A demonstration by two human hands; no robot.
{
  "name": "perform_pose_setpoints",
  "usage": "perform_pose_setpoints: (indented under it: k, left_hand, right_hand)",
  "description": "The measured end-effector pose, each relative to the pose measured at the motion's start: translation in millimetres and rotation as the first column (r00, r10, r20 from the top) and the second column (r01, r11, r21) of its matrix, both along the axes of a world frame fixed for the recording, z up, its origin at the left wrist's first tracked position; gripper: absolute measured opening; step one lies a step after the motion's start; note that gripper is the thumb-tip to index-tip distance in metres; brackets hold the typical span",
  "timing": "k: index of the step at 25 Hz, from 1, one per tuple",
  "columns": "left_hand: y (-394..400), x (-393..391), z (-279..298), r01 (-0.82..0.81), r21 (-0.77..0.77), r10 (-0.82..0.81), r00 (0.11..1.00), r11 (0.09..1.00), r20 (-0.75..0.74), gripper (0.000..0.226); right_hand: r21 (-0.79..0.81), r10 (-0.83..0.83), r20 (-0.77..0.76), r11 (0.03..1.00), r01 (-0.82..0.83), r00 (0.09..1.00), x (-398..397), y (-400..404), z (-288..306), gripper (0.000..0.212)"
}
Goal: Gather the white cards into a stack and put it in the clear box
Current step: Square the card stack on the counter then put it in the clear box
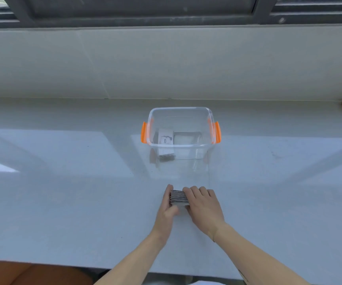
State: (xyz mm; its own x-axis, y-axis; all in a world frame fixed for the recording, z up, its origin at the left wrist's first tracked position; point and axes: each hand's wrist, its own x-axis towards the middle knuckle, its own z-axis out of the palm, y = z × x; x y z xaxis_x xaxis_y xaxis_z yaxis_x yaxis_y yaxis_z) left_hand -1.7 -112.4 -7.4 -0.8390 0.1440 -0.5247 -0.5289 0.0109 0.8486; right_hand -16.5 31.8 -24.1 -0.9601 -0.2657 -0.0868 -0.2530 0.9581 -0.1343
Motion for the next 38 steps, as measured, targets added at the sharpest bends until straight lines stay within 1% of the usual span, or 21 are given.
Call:
perform_pose_setpoints:
  k: [2, 5, 6, 10, 12, 14, 16, 17, 18, 22, 24, 25, 26, 28, 30, 31, 33, 35, 36, 37, 38]
  left_hand:
    - [-21, -9, -3, -0.079, -0.023, 0.079, 0.997, 0.997, -0.012, 0.079]
    - [-44, -21, -3, -0.286, -0.098, 0.285, 0.958, 0.953, -0.024, 0.081]
    - [-39, -21, -1, -0.289, -0.111, 0.288, 0.957, 0.951, -0.027, 0.082]
    - [5, -3, -5, 0.028, -0.010, -0.027, 0.999, 1.000, 0.020, 0.088]
    - [1, -2, -6, 0.052, -0.009, -0.052, 0.999, 0.999, 0.010, 0.087]
    - [-17, -15, -4, -0.082, -0.034, 0.082, 0.997, 0.996, -0.010, 0.086]
    - [-28, -26, 0, -0.281, -0.050, 0.280, 0.960, 0.959, -0.008, 0.084]
    - [-25, -27, 2, -0.326, -0.065, 0.326, 0.945, 0.943, -0.013, 0.084]
    - [-15, -23, 6, -0.306, -0.085, 0.306, 0.952, 0.948, -0.014, 0.084]
    - [27, 0, -1, 0.030, -0.103, -0.036, 0.997, 0.994, -0.064, 0.076]
    - [26, 0, -4, 0.125, -0.219, -0.159, 0.977, 0.968, -0.143, 0.074]
    - [21, -2, -6, 0.177, -0.328, -0.250, 0.948, 0.928, -0.195, 0.074]
    - [16, -3, -10, 0.228, -0.478, -0.377, 0.894, 0.848, -0.241, 0.076]
    - [11, -6, -20, 0.208, -0.788, -0.629, 0.728, 0.579, -0.270, 0.078]
    - [12, -8, -25, 0.135, -0.920, -0.751, 0.627, 0.368, -0.208, 0.076]
    - [13, -9, -26, 0.122, -0.939, -0.766, 0.616, 0.321, -0.182, 0.074]
    - [13, -11, -26, 0.110, -0.950, -0.776, 0.608, 0.292, -0.168, 0.071]
    - [14, -12, -24, 0.072, -0.961, -0.786, 0.594, 0.265, -0.173, 0.069]
    - [14, -13, -24, 0.048, -0.965, -0.785, 0.592, 0.259, -0.181, 0.069]
    - [15, -14, -23, 0.031, -0.965, -0.780, 0.595, 0.261, -0.192, 0.068]
    - [16, -14, -23, 0.026, -0.964, -0.775, 0.600, 0.266, -0.198, 0.068]
  right_hand:
    - [-0.008, 0.002, -0.008, 1.000, -0.002, 1.000, -1, 1, -1, 0.043]
    - [-0.016, -0.007, -0.013, 1.000, 0.007, 1.000, -1, 0, -2, 0.043]
    - [-0.016, -0.010, -0.016, 1.000, 0.010, 1.000, 0, -1, -2, 0.043]
    - [-0.028, -0.041, -0.019, 0.999, 0.041, 0.999, 1, 0, -3, 0.043]
    - [-0.022, -0.034, -0.021, 0.999, 0.033, 0.999, 3, 1, -3, 0.042]
    - [-0.017, -0.034, -0.036, 0.999, 0.033, 0.999, 4, 2, -4, 0.041]
    - [-0.021, -0.038, -0.041, 0.999, 0.037, 0.998, 4, 2, -4, 0.041]
    - [-0.022, -0.039, -0.042, 0.999, 0.039, 0.998, 4, 1, -5, 0.042]
    - [-0.022, -0.041, -0.045, 0.999, 0.040, 0.998, 4, 1, -5, 0.042]
    - [-0.018, -0.049, -0.078, 0.999, 0.048, 0.996, 6, 3, -5, 0.046]
    - [-0.026, -0.052, -0.087, 0.998, 0.050, 0.995, 8, 4, -6, 0.046]
    - [-0.035, -0.055, -0.094, 0.998, 0.052, 0.994, 7, 4, -7, 0.043]
    - [-0.039, -0.055, -0.100, 0.998, 0.051, 0.993, 7, 5, -8, 0.039]
    - [-0.036, -0.049, -0.102, 0.998, 0.045, 0.994, 6, 5, -7, 0.035]
    - [-0.063, -0.051, -0.081, 0.997, 0.046, 0.995, 4, 6, -4, 0.039]
    - [-0.078, -0.053, -0.063, 0.996, 0.048, 0.997, 2, 7, -1, 0.042]
    - [-0.123, -0.041, -0.023, 0.992, 0.038, 0.999, 1, 12, 1, 0.053]
    - [-0.306, -0.085, 0.097, 0.946, 0.110, 0.992, 5, 27, -4, 0.077]
    - [-0.426, -0.149, 0.195, 0.878, 0.220, 0.969, 11, 40, -6, 0.089]
    - [-0.542, -0.222, 0.297, 0.761, 0.355, 0.929, 18, 53, -7, 0.096]
    - [-0.648, -0.288, 0.396, 0.585, 0.488, 0.872, 26, 65, -6, 0.094]
